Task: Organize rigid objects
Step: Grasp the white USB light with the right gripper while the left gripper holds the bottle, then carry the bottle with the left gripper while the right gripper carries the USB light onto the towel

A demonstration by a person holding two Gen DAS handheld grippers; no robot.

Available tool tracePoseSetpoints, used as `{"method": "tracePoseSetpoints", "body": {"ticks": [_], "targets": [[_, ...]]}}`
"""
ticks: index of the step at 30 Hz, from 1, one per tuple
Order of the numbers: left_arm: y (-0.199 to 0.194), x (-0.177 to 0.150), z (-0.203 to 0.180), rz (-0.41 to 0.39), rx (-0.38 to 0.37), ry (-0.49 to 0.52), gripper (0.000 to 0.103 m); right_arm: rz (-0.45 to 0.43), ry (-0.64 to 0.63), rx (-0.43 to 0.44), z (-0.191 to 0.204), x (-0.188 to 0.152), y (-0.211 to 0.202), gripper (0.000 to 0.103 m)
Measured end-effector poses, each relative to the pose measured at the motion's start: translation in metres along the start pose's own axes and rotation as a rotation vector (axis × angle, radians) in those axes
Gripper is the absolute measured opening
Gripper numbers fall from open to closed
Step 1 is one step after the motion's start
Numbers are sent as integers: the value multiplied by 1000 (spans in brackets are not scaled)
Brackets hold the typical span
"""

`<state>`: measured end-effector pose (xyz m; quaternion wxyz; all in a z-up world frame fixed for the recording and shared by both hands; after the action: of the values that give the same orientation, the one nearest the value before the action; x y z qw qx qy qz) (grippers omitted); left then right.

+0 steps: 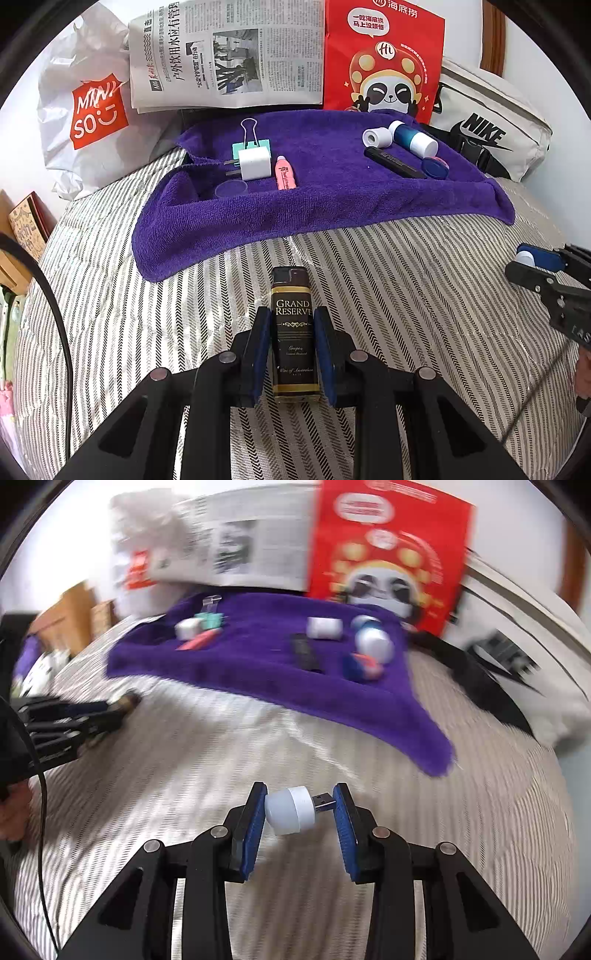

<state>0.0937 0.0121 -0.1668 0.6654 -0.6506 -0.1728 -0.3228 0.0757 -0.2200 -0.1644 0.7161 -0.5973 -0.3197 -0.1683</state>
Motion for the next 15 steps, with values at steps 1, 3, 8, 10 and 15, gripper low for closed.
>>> {"method": "tracePoseSetpoints", "body": {"ticks": [1, 3, 8, 10, 15], "targets": [[0, 0, 0, 0, 1, 1, 23, 2, 20, 3, -4, -2, 3, 37], [0, 0, 0, -2, 2, 1, 23, 12, 39, 11, -7, -4, 6, 37], [0, 0, 0, -1, 1, 0, 23, 14, 15, -32, 0, -5, 8, 37], [0, -1, 0, -1, 2, 1, 23, 14, 19, -27, -1, -6, 7, 36], [1, -1, 0, -1, 1, 1, 23, 14, 34, -11, -4, -6, 7, 37]]}}
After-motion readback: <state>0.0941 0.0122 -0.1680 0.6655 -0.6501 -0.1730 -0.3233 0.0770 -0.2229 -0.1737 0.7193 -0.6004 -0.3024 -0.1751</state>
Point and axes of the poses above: each gripper's, at about its wrist camera, not at the fingertips, and y roughly the way its jaws point, z to its left, x to its top, the point moved 1 cm from there along y, roughly the way its jaws point, and after that the axes turned 5 degrees about x, right-handed, at the moved point
